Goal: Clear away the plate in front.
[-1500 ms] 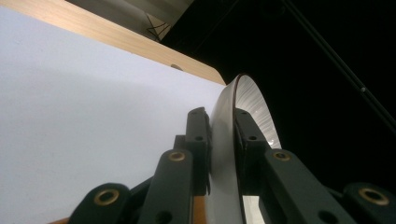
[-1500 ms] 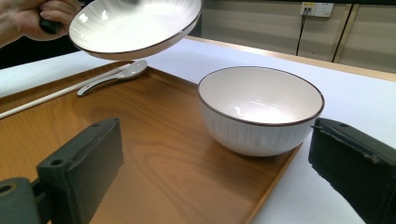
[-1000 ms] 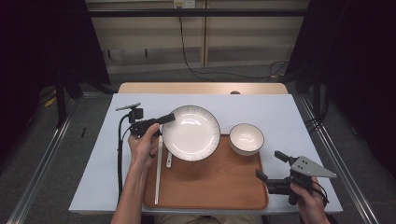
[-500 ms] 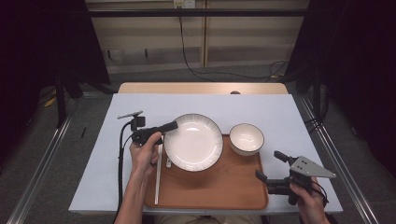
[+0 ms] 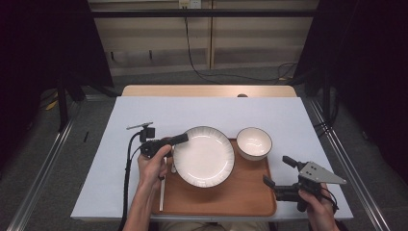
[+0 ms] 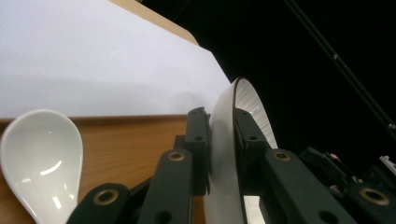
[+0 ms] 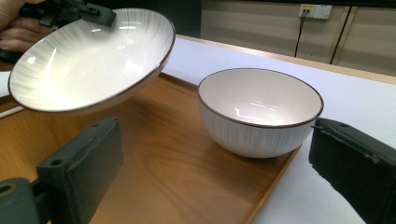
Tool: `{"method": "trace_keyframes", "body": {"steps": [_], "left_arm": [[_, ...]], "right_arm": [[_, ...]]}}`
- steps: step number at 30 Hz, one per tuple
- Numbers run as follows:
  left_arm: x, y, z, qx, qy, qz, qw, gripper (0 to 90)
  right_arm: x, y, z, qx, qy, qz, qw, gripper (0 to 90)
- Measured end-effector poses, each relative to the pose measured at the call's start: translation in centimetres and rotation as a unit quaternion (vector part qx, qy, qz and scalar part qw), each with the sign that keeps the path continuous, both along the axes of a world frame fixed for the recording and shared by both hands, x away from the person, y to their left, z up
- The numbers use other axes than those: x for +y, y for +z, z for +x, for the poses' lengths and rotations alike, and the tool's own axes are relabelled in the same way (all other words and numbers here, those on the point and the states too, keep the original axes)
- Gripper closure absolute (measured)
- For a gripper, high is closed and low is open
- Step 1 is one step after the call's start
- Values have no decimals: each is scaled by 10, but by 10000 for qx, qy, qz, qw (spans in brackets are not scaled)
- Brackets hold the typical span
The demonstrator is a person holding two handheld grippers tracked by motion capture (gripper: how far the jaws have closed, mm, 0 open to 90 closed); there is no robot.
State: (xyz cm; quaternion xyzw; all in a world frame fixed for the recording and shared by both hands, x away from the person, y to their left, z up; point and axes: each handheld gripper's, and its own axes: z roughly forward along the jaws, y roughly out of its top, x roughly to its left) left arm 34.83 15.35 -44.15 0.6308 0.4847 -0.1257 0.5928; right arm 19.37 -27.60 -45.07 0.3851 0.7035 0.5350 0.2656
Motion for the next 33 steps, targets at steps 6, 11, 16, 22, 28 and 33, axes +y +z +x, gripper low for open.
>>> {"method": "trace_keyframes", "body": {"steps": [6,11,16,22,28,33], "left_arm": [[-3,-7,-1,75,-144,38,9999,785],[-7,-10,0,1,-255,62,9997,783],[-12,-12,-2,41,-367,161,9992,785],[-19,-19,-1,112,-517,350,9980,784],[-24,-25,1,190,-558,447,9973,783],[-24,-26,1,135,-581,593,9965,786]], "right_arm": [[1,0,0,14,-31,-7,10000,27],[1,-1,1,22,-29,8,10000,27],[1,0,0,19,-19,-1,10000,27],[1,-1,1,22,-24,-17,10000,27],[0,-1,1,16,-22,-19,10000,27],[1,0,1,14,-13,18,10000,27]]}}
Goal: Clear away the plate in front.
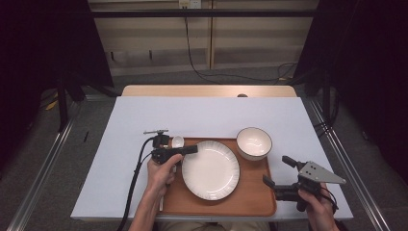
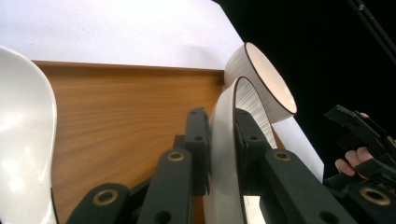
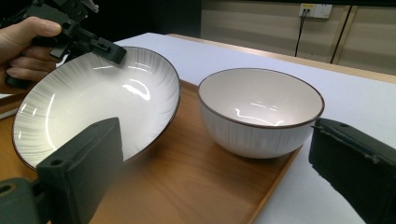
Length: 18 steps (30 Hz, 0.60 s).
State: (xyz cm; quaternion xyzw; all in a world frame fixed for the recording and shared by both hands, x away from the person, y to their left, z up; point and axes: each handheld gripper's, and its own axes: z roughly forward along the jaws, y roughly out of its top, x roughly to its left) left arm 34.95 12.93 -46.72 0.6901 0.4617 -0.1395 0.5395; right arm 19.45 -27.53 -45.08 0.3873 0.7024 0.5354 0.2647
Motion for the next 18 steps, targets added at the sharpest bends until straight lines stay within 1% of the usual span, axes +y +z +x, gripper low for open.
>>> {"method": "trace_keyframes", "body": {"steps": [1,2,3,4,6,7,8,9,10,11,12,13,14,16,17,18], "left_arm": [[0,0,1,6,4,60,10000,789],[-1,-1,2,-16,4,198,9998,796],[0,-2,3,-24,3,285,9996,803],[-1,-3,4,-16,27,337,9994,808],[0,-5,4,42,36,358,9993,813],[0,-3,4,-76,-34,427,9991,814],[-1,-1,3,-145,-43,466,9988,816],[-1,-1,4,-177,-59,534,9984,817],[-2,-1,4,-177,-48,606,9980,820],[-3,-2,5,-183,-1,620,9979,822],[-3,-3,5,-247,-32,738,9970,826],[-4,-4,5,-230,-11,783,9967,831],[-4,-5,5,-144,34,764,9970,832],[-4,-5,5,-243,30,858,9960,834],[-4,-6,6,-231,32,853,9961,835],[-5,-7,6,-250,9,907,9956,835]], "right_arm": [[1,0,0,-4,3,-13,10000,27],[1,0,0,17,3,-10,10000,27],[1,0,0,20,24,-6,10000,27],[1,0,0,8,23,-4,10000,27],[2,0,1,19,30,-9,10000,27],[1,0,0,23,14,-8,10000,27],[2,-1,0,22,26,-13,10000,27],[1,-1,0,20,39,-41,10000,27],[2,-1,0,39,31,3,10000,27],[2,-1,0,34,34,-27,10000,27],[2,-1,0,33,43,-34,10000,27],[2,-1,0,46,21,-4,10000,27],[2,-1,0,35,7,-18,10000,27],[1,-1,0,39,-5,-14,10000,27],[1,-1,0,44,-1,-10,10000,27],[1,-1,0,41,15,-10,10000,27]]}}
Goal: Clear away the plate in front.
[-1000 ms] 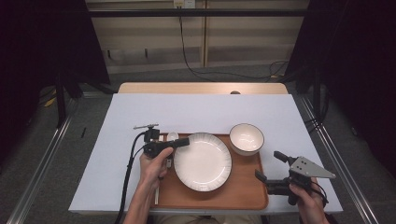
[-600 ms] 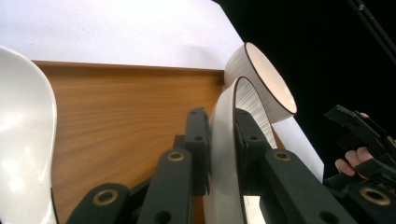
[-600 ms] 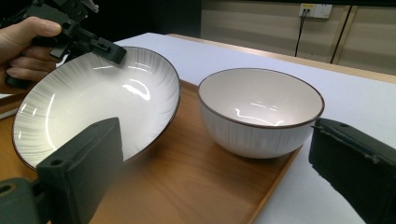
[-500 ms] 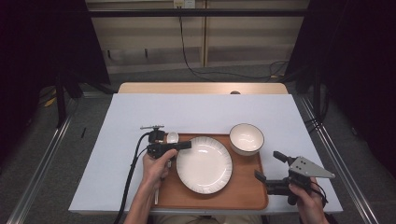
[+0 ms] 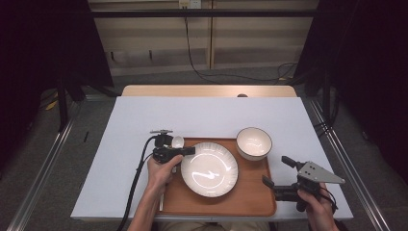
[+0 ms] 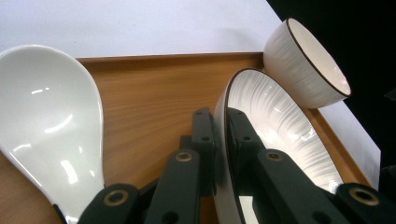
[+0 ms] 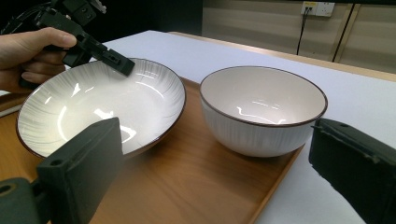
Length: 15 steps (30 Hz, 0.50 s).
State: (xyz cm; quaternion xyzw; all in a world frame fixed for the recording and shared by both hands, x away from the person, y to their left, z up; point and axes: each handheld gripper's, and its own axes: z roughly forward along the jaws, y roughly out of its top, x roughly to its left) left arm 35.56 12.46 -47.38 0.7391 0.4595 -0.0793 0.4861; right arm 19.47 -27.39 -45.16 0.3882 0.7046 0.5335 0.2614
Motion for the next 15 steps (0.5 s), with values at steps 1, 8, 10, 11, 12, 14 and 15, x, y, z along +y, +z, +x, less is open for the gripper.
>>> {"method": "trace_keyframes", "body": {"steps": [1,8,10,11,12,14,15], "left_arm": [[-1,0,0,-36,11,35,10000,838],[-2,0,-1,-142,-71,262,9995,844],[-1,1,-2,-189,-91,261,9994,843],[-1,1,-3,-208,-85,320,9992,843],[-1,1,-3,-212,-98,314,9992,844],[-2,1,-2,-202,-63,371,9991,841],[-2,0,-2,-216,-89,398,9989,838]], "right_arm": [[0,0,0,13,27,-21,10000,27],[0,0,1,6,25,-30,10000,27],[0,0,1,1,14,-27,10000,27],[0,0,1,3,14,-30,10000,27],[0,0,1,0,22,-38,10000,27],[0,0,0,6,16,-46,10000,27],[0,0,0,4,3,-37,10000,27]]}}
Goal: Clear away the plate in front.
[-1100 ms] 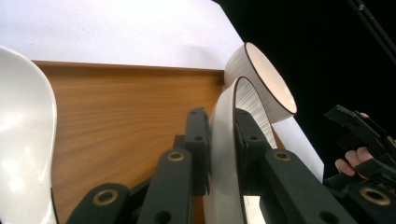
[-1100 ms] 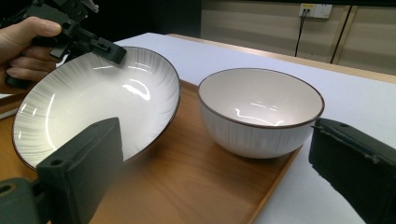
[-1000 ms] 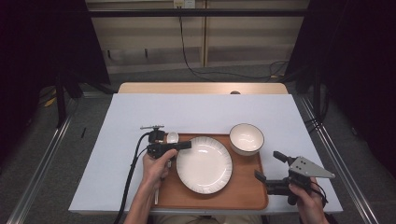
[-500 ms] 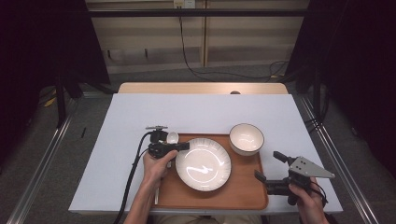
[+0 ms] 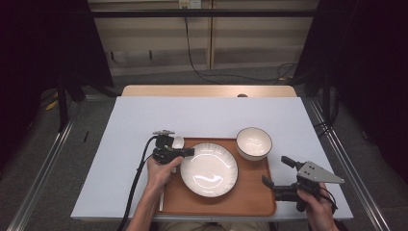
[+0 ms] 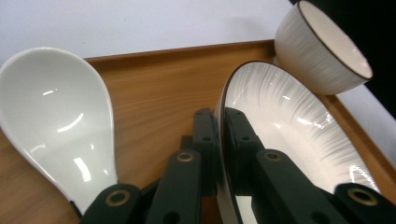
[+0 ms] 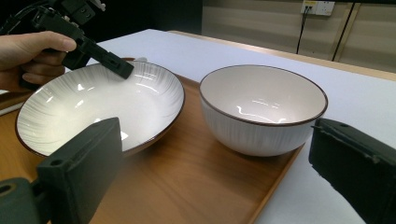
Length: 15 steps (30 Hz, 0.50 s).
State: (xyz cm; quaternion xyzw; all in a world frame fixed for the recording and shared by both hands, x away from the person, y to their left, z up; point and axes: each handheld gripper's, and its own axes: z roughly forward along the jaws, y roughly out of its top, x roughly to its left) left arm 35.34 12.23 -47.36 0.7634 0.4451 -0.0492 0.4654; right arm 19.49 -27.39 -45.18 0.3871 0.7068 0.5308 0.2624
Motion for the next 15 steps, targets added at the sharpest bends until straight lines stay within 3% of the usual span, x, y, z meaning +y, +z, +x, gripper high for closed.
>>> {"method": "trace_keyframes", "body": {"steps": [4,6,8,11,15], "left_arm": [[-3,-4,0,-72,-11,278,9996,818],[-3,-5,0,-51,-14,332,9994,811],[-3,-5,-1,50,110,245,9996,813],[-5,-2,-3,-163,69,536,9984,820],[-3,-1,-3,-249,41,445,9987,798]], "right_arm": [[0,0,0,-3,2,16,10000,27],[0,0,0,0,20,13,10000,27],[0,0,0,-5,6,12,10000,27],[-1,0,0,-4,2,6,10000,27],[0,0,0,-12,-12,24,10000,27]]}}
